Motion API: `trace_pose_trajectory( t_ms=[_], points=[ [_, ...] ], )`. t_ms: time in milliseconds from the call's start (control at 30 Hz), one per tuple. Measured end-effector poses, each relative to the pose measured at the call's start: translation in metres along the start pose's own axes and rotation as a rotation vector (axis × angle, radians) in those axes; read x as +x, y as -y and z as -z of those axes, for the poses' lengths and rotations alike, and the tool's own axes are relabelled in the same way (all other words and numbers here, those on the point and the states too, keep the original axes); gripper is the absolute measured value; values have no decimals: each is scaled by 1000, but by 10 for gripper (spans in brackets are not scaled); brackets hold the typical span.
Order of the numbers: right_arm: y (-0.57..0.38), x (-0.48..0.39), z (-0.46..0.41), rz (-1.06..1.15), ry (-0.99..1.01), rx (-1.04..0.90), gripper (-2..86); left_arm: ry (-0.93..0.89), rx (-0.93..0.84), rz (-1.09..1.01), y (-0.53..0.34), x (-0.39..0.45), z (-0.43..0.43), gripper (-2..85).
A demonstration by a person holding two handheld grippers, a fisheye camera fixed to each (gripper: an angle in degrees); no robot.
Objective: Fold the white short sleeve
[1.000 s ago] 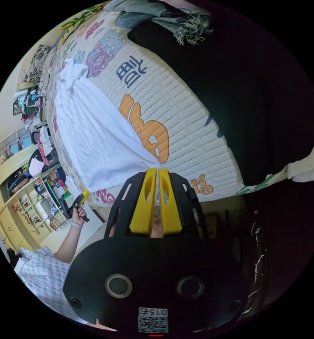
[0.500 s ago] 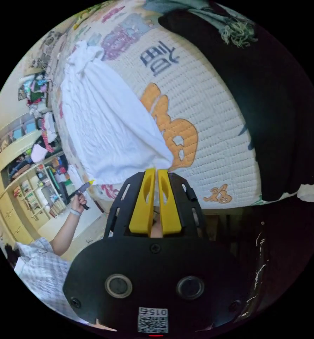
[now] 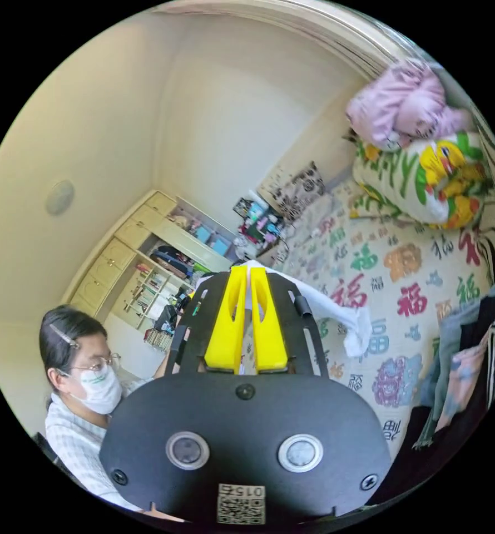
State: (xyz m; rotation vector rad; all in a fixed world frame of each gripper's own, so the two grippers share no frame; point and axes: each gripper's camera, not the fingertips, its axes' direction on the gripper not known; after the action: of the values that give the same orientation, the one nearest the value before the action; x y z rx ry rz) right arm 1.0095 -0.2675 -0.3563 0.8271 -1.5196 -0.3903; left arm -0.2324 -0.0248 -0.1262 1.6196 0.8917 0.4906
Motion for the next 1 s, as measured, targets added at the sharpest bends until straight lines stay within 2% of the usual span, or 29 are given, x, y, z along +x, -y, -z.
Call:
trace_pose_trajectory(
  t_ms=[100,200,400,567,767,867,1000],
  points=[
    [-14,-24,17,51,-11,-25,0,-41,-29,-54,-6,19,22,-6],
    [-51,-22,21,2,-4,-93,1,-62,-99,-1,-41,14,38,-6],
    [-158,34,0,-293,-91,-283,1,-10,-272,338,-170,-42,45,-6],
    [-252,99,-28,-550,-238,-474,0,146,-420,621,-297,-94,32,-6],
    [-333,155,-46,-787,-386,-701,-1,283,-620,803,-395,-125,1,-6],
    [-352,168,-53,-843,-408,-715,-1,329,-679,807,-418,-132,-21,-5],
    [-357,185,-63,-884,-447,-677,2,382,-653,823,-434,-147,-49,0]
  ],
)
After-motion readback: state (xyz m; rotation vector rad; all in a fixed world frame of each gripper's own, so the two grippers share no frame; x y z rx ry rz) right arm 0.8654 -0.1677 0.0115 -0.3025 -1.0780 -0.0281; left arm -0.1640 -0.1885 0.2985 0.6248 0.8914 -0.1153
